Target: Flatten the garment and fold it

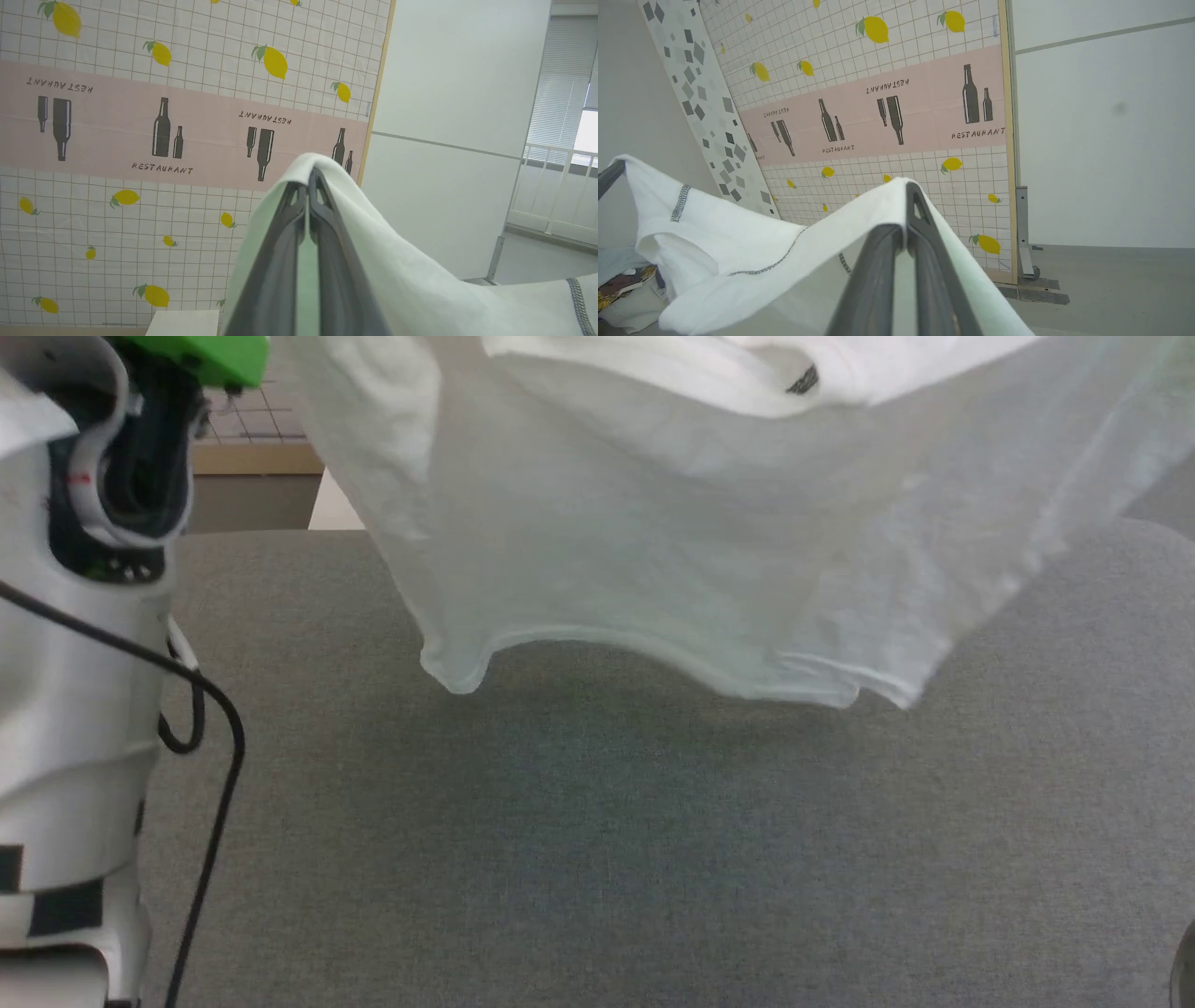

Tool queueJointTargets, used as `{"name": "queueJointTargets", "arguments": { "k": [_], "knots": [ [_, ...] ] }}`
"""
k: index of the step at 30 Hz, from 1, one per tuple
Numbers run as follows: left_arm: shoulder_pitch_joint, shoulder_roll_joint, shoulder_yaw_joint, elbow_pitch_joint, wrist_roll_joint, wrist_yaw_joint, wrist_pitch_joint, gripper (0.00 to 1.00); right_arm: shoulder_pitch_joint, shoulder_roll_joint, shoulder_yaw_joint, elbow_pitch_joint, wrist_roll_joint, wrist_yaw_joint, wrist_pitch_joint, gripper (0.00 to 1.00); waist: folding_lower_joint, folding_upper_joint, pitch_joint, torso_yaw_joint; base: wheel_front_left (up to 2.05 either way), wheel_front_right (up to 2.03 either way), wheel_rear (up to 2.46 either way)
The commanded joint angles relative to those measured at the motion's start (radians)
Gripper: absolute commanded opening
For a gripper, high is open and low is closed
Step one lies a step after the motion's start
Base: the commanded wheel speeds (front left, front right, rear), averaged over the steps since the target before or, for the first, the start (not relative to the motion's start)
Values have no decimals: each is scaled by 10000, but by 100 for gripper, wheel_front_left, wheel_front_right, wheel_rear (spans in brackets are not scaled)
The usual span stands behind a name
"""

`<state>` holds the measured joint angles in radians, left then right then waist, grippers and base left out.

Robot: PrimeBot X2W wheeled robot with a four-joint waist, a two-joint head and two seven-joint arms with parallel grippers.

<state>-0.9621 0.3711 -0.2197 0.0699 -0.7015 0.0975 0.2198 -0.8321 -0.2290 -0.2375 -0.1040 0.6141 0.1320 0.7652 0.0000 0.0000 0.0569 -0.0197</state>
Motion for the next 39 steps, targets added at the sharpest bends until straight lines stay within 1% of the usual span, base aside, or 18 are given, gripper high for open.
{"name": "queueJointTargets", "arguments": {
  "k": [1,6,11,15,17,20,23,26,29,32,35,39],
  "knots": [
    [-322,93,-77,125,147,-31,120,0,-294,-1,-43,124,-66,-13,154,0,0,0,-27,20,0,0,0],
    [-1027,255,-306,698,361,-5,585,0,-1067,-1,-131,574,-210,-13,876,0,0,0,48,27,0,0,0],
    [-1522,498,-527,1383,566,-80,988,0,-1661,234,-321,961,-381,-13,1512,0,0,0,378,-8,0,0,0],
    [-2055,610,-571,1929,627,-39,1313,0,-2287,386,-488,1260,-679,-13,1738,0,0,0,1045,-50,0,0,0],
    [-2443,777,-665,2223,828,-39,1462,0,-2757,510,-610,1521,-806,-13,1757,0,0,0,1538,-87,0,0,0],
    [-3309,942,-657,2611,1130,104,1504,0,-3734,588,-610,1948,-1176,-13,1635,0,0,0,2544,-170,0,0,0],
    [-4259,1045,-631,2884,1507,320,1327,0,-4719,588,-184,2288,-1761,-13,1108,0,0,0,3546,-266,0,0,0],
    [-5133,1007,-500,3174,1732,559,977,0,-5720,847,23,2804,-2196,-13,360,0,0,0,4330,-340,0,0,0],
    [-5855,1051,-455,3493,2072,743,433,0,-6605,1171,101,3355,-2604,-13,-482,0,0,0,4913,-372,0,0,0],
    [-6319,989,-232,3564,2144,922,-241,0,-7362,1278,192,3866,-2967,-13,-1351,0,0,0,5318,-353,0,0,0],
    [-6544,890,-129,3642,2150,899,-881,0,-7806,1272,318,4198,-3181,-13,-2308,0,0,0,5609,-269,0,0,0],
    [-6203,776,-64,3892,1995,819,-1317,0,-7691,1217,532,4792,-3037,-13,-2795,0,0,0,5740,-192,0,0,0]
  ]
}}
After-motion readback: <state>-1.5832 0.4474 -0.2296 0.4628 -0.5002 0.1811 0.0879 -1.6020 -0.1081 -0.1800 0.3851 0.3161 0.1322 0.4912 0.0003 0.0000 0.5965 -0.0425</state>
